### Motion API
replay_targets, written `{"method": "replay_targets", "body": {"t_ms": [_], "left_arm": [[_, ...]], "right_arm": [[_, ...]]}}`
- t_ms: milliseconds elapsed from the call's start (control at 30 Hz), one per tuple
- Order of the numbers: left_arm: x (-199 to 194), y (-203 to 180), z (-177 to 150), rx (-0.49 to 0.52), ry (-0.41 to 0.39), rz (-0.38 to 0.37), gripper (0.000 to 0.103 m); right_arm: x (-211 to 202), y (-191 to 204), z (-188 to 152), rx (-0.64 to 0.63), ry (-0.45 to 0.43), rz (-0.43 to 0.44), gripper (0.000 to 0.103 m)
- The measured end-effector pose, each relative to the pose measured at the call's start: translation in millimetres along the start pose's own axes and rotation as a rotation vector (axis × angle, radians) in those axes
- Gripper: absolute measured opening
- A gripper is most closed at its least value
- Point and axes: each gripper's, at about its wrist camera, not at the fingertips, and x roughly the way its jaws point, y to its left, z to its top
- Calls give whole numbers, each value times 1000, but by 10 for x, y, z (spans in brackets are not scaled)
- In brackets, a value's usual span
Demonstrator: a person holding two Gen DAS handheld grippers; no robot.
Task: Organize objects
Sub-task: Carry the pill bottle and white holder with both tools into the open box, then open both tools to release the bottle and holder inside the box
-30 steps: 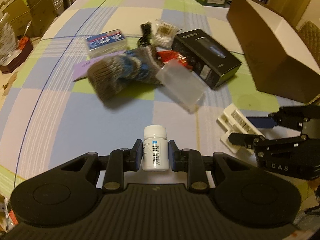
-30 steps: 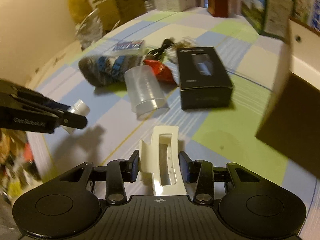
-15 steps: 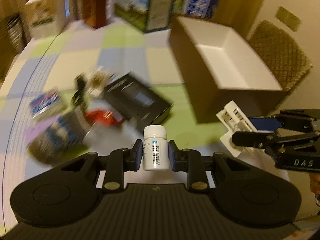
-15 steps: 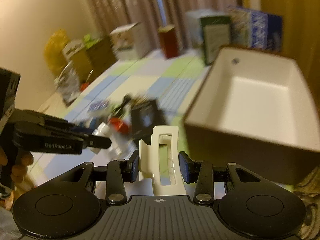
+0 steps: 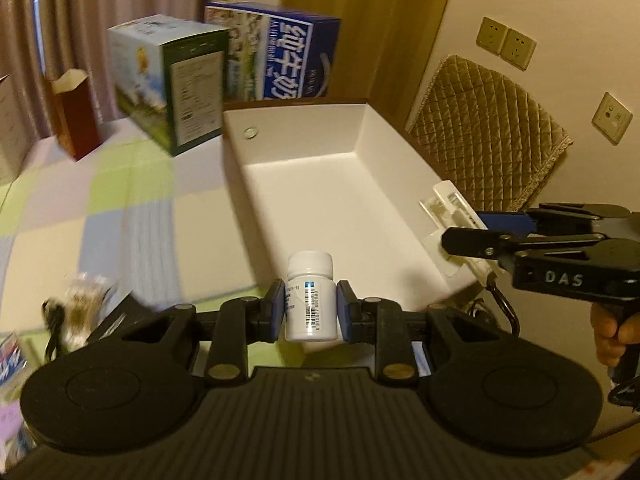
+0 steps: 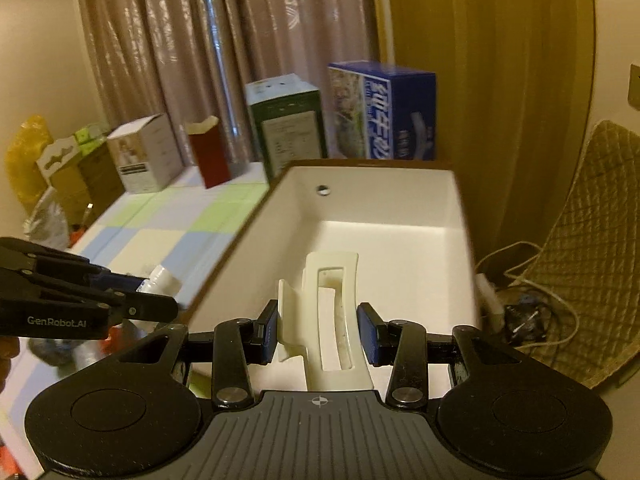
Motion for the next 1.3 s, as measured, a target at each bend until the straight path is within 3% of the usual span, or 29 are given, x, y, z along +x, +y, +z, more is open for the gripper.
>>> {"method": "replay_targets", "body": {"t_ms": [367,733,933,1200,1300], "left_arm": [[849,-251,269,27,130,4,22],[1487,-360,229,98,296,14,22],[1653,-376,195,126,344,20,23],[1577,-377,147,140,325,36,41],[1479,-372,150,135,304,31,48]], "right_arm": [[487,-361,-76,-50,123,-26,38],[825,-442,-115,-175,240,-27,38],[897,-449,-67,-217,262,-19,38],[933,-444,-57,-256,251,-16,40],[866,-475,-28,-236,224,0,50]]}}
